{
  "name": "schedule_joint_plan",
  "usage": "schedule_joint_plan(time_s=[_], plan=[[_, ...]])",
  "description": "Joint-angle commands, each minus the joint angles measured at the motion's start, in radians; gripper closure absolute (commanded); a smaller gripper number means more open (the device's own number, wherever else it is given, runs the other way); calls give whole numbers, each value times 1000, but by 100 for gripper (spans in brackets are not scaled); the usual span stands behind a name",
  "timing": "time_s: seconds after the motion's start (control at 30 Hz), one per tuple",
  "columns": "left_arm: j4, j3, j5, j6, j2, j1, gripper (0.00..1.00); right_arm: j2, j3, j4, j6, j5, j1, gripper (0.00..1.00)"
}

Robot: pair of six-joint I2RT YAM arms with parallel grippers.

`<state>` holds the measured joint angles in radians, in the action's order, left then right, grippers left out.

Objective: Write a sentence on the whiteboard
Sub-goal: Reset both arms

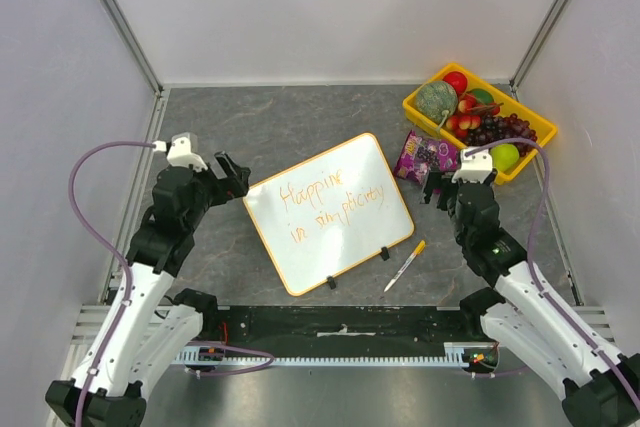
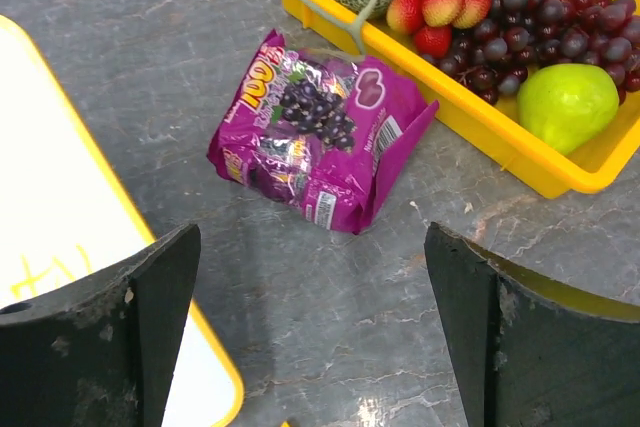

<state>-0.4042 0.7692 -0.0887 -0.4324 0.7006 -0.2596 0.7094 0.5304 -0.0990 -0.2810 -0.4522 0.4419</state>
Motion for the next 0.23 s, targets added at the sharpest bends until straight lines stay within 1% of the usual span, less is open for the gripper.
schedule_joint_plan(time_s=[0.0, 0.1, 0.17, 0.2], plan=[[64, -41, -88, -8, 23, -3, 1, 5, -88, 197, 66, -78, 0, 2], [119, -76, -91, 20, 20, -3, 3, 21, -148, 301, 92, -156, -2, 2], [143, -97, -114, 37, 17, -4, 3, 30, -181, 390, 133, -235, -2, 2], [151, -111, -147, 37, 16, -4, 2, 38, -191, 427, 161, -252, -3, 2]])
